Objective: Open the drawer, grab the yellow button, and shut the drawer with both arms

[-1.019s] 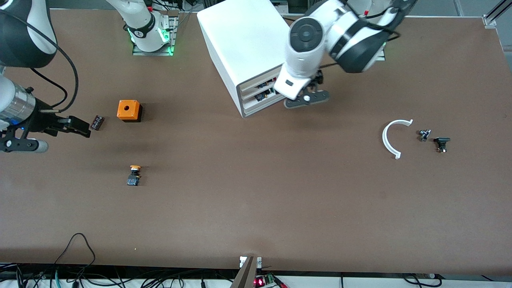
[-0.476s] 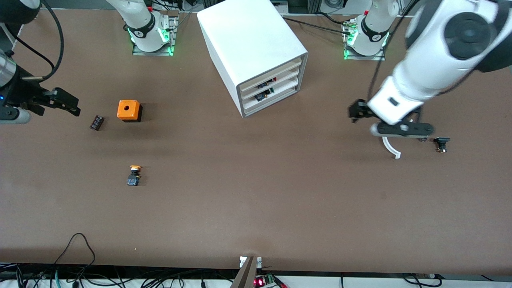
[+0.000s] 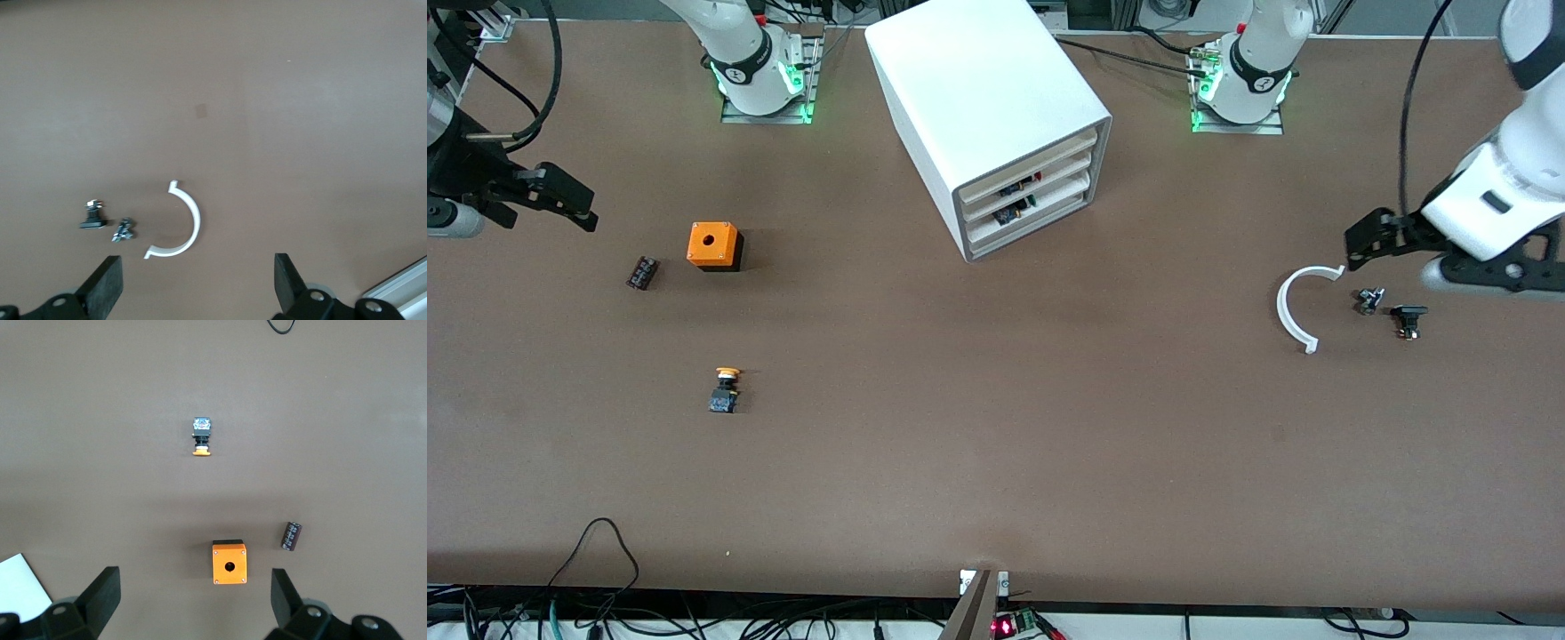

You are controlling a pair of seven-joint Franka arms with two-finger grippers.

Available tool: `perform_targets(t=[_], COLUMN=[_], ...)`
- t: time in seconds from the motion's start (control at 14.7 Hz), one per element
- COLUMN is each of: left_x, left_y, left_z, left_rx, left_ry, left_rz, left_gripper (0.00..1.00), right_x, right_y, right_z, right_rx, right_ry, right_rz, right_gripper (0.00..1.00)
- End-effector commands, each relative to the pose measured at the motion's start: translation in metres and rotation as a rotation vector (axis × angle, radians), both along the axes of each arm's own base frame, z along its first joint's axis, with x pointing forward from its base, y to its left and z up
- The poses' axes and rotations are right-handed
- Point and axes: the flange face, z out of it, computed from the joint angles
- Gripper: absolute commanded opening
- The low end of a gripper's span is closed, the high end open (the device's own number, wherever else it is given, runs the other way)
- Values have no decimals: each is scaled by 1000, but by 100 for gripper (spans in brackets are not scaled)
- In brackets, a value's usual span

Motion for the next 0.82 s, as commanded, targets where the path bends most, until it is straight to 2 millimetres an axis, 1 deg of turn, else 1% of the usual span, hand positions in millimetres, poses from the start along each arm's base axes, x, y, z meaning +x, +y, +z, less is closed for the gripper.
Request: perform_targets(t=[0.0, 0.07, 0.14, 0.2, 0.34, 0.61, 0.75], left_x=[-27, -34, -42, -42, -36, -36, -37], left_y=[23, 25, 21, 19, 20, 16, 14], left_z=[-1, -6, -13, -16, -17, -16, -16], left_rx=[-10, -10, -8, -7, -6, 2, 4], left_ry=[-18, -26, -6, 8, 2, 4, 9], left_rz=[3, -2, -8, -10, -12, -22, -25], left_gripper=[100, 100, 100, 100, 100, 100, 100], right_x=[-10, -9, -6, -4, -2, 1, 1], right_y=[4, 7, 8, 8, 9, 11, 11], right_z=[-3, -4, -8, -8, -7, -13, -12], right_rx=[9, 9, 9, 9, 8, 18, 18], right_ry=[-8, -7, -7, -11, -14, -9, -10], right_rz=[-2, 3, -2, 6, 24, 25, 25], right_gripper=[100, 100, 100, 100, 100, 100, 100])
